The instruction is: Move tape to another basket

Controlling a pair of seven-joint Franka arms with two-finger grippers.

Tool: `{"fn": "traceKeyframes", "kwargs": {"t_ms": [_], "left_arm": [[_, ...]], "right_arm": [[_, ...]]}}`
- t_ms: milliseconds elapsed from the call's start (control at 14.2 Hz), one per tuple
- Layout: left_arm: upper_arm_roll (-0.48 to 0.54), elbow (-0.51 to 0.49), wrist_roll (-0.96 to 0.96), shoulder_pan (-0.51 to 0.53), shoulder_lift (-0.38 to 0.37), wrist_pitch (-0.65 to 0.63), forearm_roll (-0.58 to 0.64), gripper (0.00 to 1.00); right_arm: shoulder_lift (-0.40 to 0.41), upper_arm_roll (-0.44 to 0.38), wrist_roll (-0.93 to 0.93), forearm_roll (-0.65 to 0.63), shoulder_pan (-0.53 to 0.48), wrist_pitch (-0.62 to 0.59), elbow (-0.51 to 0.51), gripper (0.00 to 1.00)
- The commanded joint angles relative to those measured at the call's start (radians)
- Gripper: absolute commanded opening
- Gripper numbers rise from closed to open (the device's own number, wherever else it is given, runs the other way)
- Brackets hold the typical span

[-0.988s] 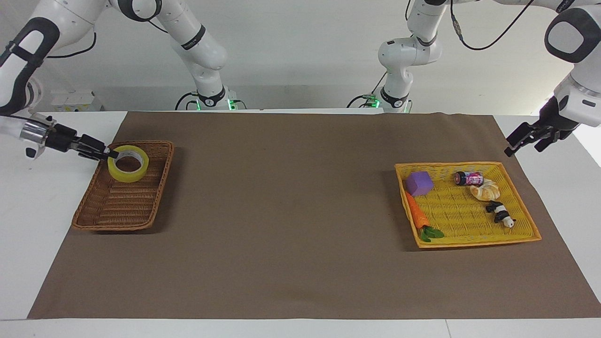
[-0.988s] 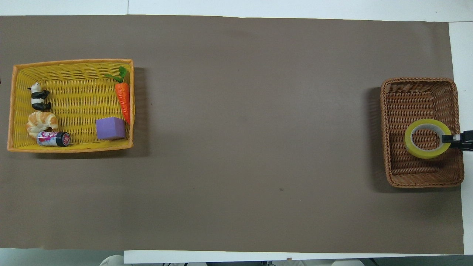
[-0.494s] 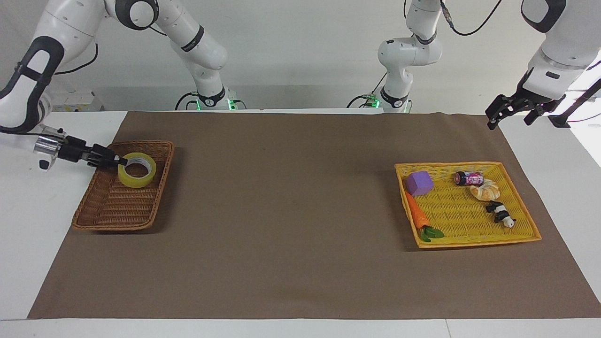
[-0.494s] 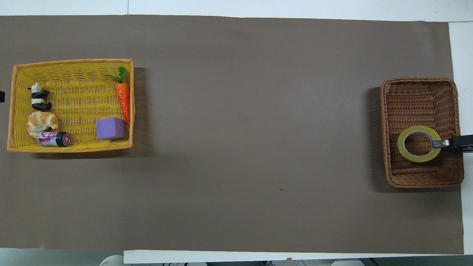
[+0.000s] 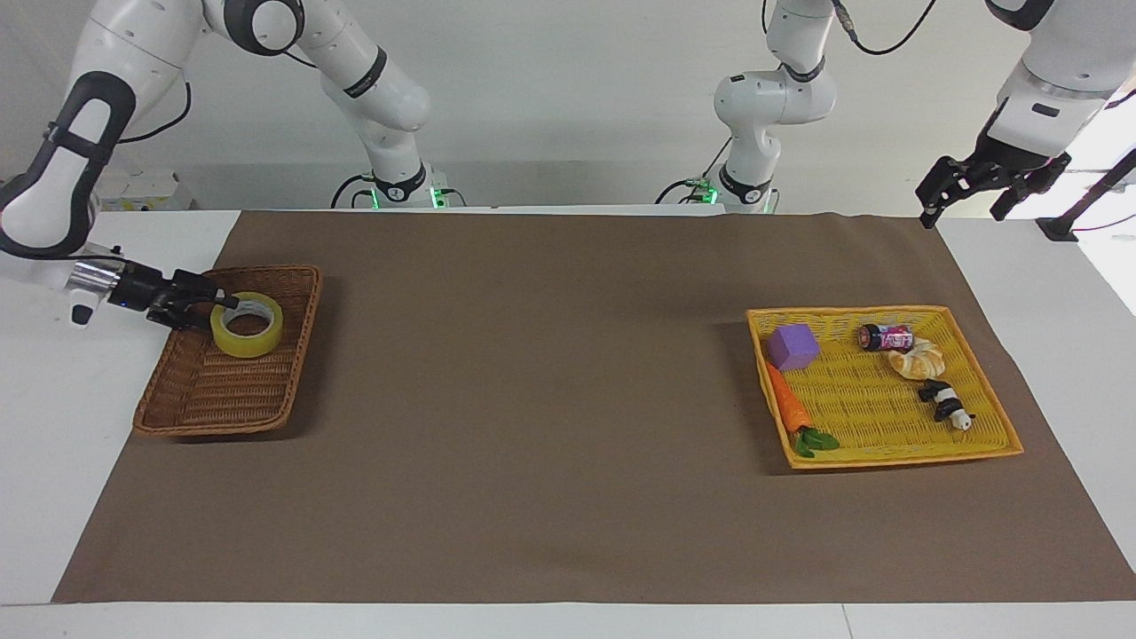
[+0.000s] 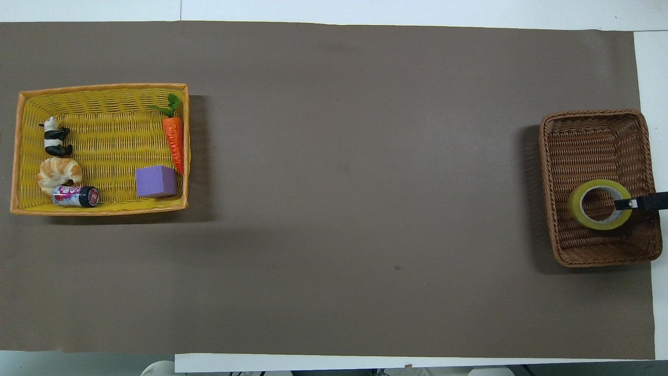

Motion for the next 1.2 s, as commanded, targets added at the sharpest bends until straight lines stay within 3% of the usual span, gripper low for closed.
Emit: {"fn": "traceKeyframes", "kwargs": {"t_ms": [0,353,706,847,1129], "left_arm": [[0.009,-0.03,0.005,-0.001,-0.024,0.007,-0.049,1.0],[0.015,-0.033,0.007,-0.001,-0.024,-0.02,-0.102,1.0],[0.007,-0.076,0.007,-0.009,-0.041,-0.022,-0.102,1.0],[0.009,-0.079,0.002,-0.006,-0.044,-0.017,-0.102,1.0],[0.013,-0.079,0.0,0.002,-0.046,-0.02,-0.102,1.0]], "right_arm": [[-0.105,0.009,-0.008,-0.16,0.086,0.071,-0.004,1.0],[-0.256,0.009,0.056,-0.38,0.263,0.112,0.008,1.0],[-0.36,0.012,0.56,-0.506,0.398,0.021,0.061,1.0],[-0.371,0.014,0.734,-0.508,0.412,-0.099,0.13,1.0],[-0.337,0.02,0.773,-0.474,0.433,-0.206,0.244,1.0]]}}
